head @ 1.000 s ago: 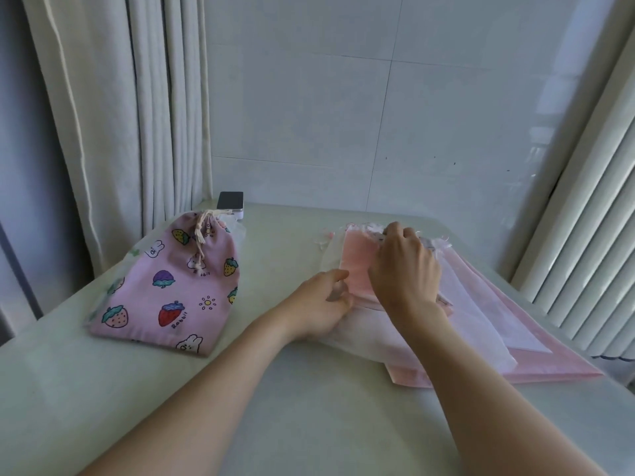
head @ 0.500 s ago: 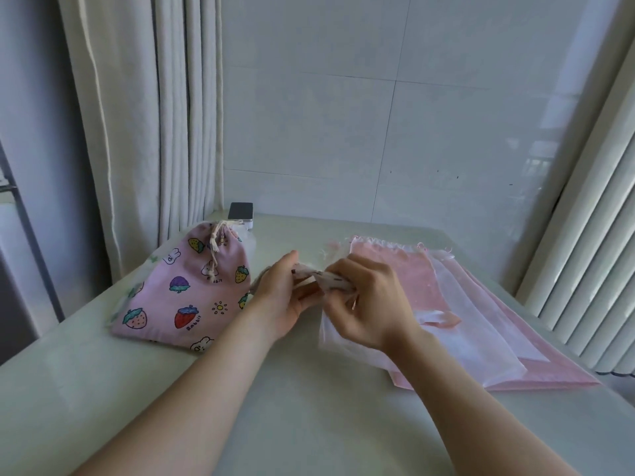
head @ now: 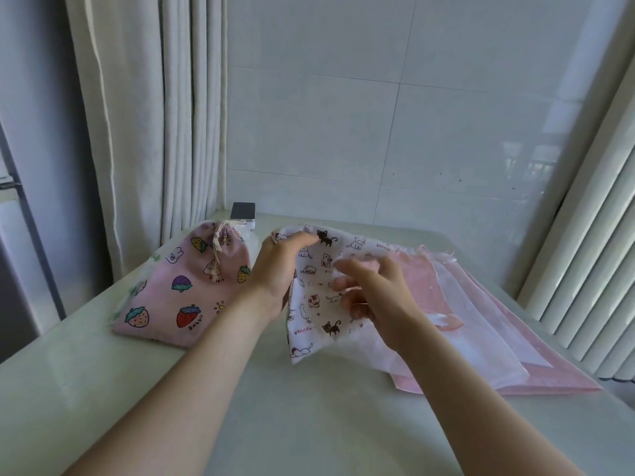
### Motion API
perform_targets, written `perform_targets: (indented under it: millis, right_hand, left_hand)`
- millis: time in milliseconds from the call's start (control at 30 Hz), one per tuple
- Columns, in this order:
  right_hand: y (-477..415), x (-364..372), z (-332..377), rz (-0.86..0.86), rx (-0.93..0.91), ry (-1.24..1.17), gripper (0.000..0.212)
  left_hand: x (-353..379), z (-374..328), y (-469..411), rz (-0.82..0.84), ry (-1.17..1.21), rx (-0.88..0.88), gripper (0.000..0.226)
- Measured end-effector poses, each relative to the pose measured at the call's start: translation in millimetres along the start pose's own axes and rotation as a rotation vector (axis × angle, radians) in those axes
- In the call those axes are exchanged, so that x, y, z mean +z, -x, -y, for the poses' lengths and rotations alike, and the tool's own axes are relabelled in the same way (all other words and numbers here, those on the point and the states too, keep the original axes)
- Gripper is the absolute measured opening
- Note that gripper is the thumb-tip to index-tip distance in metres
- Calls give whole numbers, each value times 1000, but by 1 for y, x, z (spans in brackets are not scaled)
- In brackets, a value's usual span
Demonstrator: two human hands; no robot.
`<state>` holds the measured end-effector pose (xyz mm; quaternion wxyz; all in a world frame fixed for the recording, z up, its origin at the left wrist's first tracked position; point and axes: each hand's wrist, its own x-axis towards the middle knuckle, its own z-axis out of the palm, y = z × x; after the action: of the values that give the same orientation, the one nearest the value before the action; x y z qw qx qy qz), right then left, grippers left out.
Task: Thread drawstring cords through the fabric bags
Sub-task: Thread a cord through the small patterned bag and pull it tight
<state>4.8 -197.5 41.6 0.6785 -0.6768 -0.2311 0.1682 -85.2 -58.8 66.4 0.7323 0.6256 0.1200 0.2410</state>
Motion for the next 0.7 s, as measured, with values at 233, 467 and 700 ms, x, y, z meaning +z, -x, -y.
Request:
perform_targets:
  millis: [233, 467, 700]
  right_hand:
    - [-5, 1, -2, -119, -100, -5, 28]
    - [-19, 4, 0, 2, -145, -76, 18]
    - [-33, 1, -12, -7, -395, 407, 19]
  left_hand:
    - [-11, 9, -14, -338, -433, 86, 38]
    - [-19, 13, -23, -371, -454, 293, 19]
    - [-20, 16, -27, -394, -475, 248, 58]
